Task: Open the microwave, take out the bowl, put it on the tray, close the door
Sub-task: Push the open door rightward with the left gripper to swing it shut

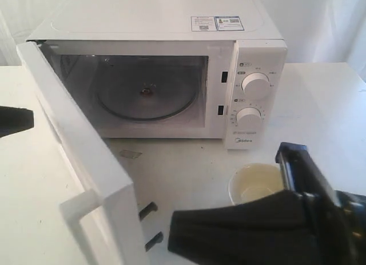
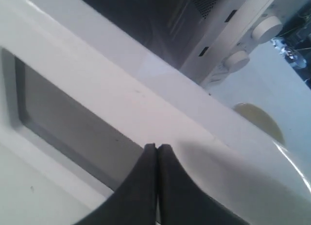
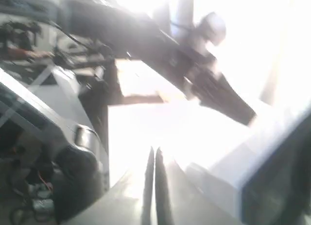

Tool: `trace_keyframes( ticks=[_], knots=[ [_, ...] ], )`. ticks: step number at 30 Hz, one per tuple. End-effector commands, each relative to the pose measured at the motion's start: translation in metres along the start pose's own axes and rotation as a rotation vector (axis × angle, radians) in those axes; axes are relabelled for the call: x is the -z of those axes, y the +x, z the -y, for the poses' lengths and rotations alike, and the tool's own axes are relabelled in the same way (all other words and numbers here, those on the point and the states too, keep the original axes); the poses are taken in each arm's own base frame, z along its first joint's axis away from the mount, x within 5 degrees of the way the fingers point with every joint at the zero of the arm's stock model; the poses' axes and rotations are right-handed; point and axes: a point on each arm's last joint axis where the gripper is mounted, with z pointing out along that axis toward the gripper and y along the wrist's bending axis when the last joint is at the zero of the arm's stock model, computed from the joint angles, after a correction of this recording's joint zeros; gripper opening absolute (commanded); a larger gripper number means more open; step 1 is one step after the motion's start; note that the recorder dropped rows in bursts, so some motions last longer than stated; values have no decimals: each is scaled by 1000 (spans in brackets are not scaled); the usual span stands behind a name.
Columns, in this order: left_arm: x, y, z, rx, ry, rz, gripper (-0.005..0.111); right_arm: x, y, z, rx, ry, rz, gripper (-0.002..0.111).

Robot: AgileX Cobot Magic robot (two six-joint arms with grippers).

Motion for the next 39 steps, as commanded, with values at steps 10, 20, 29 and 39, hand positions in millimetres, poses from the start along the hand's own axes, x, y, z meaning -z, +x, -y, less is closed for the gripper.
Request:
trace_keyframes(
  ticks=[10, 20, 29, 39],
  knots=[
    [-46, -10, 5, -94, 199, 92, 0, 10, -9, -8, 53, -9, 44, 1],
    [-77, -27, 21, -169, 243, 118, 0, 10, -8, -6, 54, 10, 28, 1],
    [-108, -36, 28, -209, 257, 73, 0, 10, 2, 10, 21, 177, -72, 1],
    [-120, -44, 28, -248, 253, 69, 0, 4, 13, 40, 15, 408, -111, 1]
  ],
)
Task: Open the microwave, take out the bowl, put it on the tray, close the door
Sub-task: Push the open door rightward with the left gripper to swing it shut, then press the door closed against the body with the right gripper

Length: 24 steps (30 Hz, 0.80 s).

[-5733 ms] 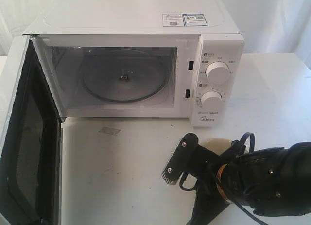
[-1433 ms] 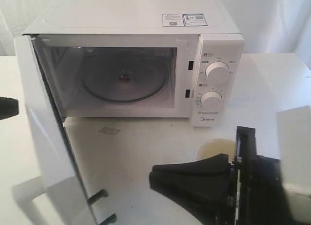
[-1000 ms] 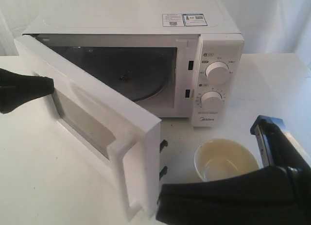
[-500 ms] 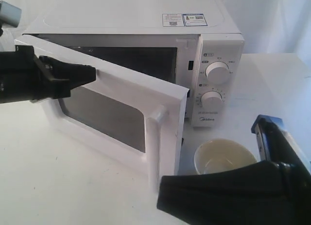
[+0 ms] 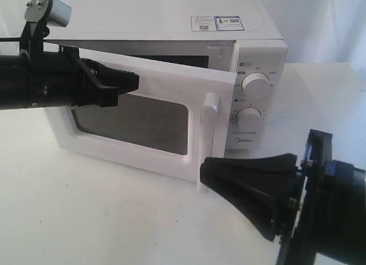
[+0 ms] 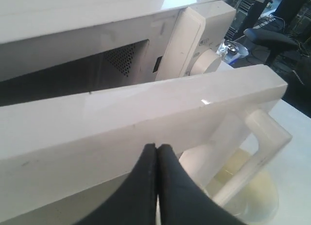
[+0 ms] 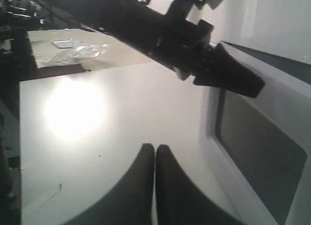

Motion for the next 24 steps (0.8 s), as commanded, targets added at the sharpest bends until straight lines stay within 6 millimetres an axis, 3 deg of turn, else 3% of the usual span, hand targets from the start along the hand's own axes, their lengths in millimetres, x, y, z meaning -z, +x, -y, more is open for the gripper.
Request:
trace_keyframes(
  ticks=[1, 14, 24],
  knots=[
    [-2, -2, 1, -16, 7, -4, 0, -10, 2, 14, -8, 108, 33, 1],
    [25, -6, 13, -20, -49, 33, 0, -64, 27, 43, -104, 220, 165, 1],
    [44, 20, 10, 37, -178, 10, 0, -109, 47, 70, -82, 350, 200, 1]
  ],
)
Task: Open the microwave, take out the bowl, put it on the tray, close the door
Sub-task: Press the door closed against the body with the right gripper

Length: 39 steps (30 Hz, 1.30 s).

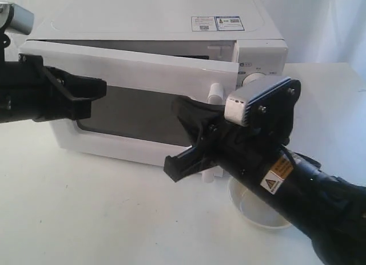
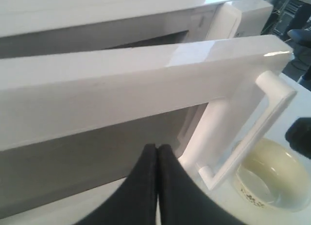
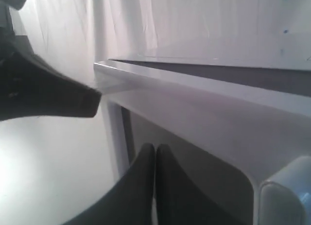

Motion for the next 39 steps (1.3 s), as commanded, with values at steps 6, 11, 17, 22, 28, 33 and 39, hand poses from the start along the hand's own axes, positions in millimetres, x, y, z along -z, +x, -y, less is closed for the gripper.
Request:
trace_keyframes(
  ticks=[6, 11, 17, 22, 28, 33, 39],
  knots=[
    [6, 15, 2, 42, -5, -22, 0, -29, 12, 22, -41, 200, 125, 0],
    [6, 15, 2, 43, 0, -25, 0, -39, 17, 27, -57, 250, 135, 0],
    [6, 15, 5, 43, 23, -25, 0, -54, 16, 29, -42, 277, 154, 0],
    [6, 15, 5, 43, 23, -25, 0, -62, 15, 33, -62, 325, 173, 0],
    [6, 15, 5, 43, 23, -25, 0, -71, 8, 35, -64, 358, 210, 0],
    [6, 15, 4, 44, 21, -25, 0, -85, 15, 37, -77, 370, 177, 0],
    [6, 15, 5, 44, 24, -25, 0, -92, 25, 45, -52, 461, 153, 0]
  ],
)
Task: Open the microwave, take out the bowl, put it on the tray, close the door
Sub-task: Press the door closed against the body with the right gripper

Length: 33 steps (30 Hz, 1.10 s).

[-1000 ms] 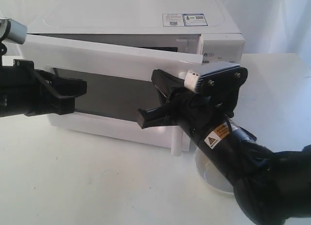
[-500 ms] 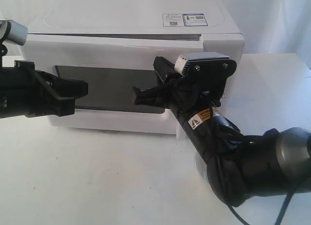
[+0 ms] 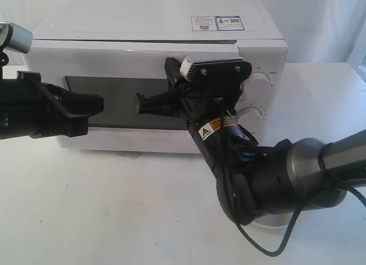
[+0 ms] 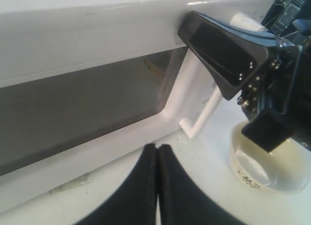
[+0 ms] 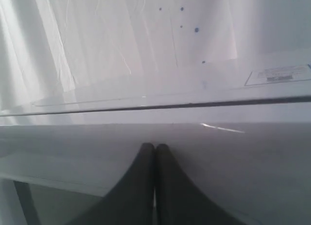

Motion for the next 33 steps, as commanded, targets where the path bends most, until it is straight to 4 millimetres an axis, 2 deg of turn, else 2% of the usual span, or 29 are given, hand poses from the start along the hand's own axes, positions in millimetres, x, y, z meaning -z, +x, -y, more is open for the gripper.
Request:
trace_keyframes(
  ticks=[1, 23, 28, 33],
  knots=[
    [2, 0, 4, 14, 27, 10, 0, -5, 3, 16, -12, 139, -4, 0],
    [2, 0, 6, 16, 40, 9, 0, -17, -3, 15, 62, 196, 2, 0],
    [3, 1, 5, 19, 30, 7, 0, -5, -7, 8, 61, 168, 0, 0],
    [3, 3, 3, 24, 12, 5, 0, 17, -23, -6, 53, 91, 15, 0]
  ],
)
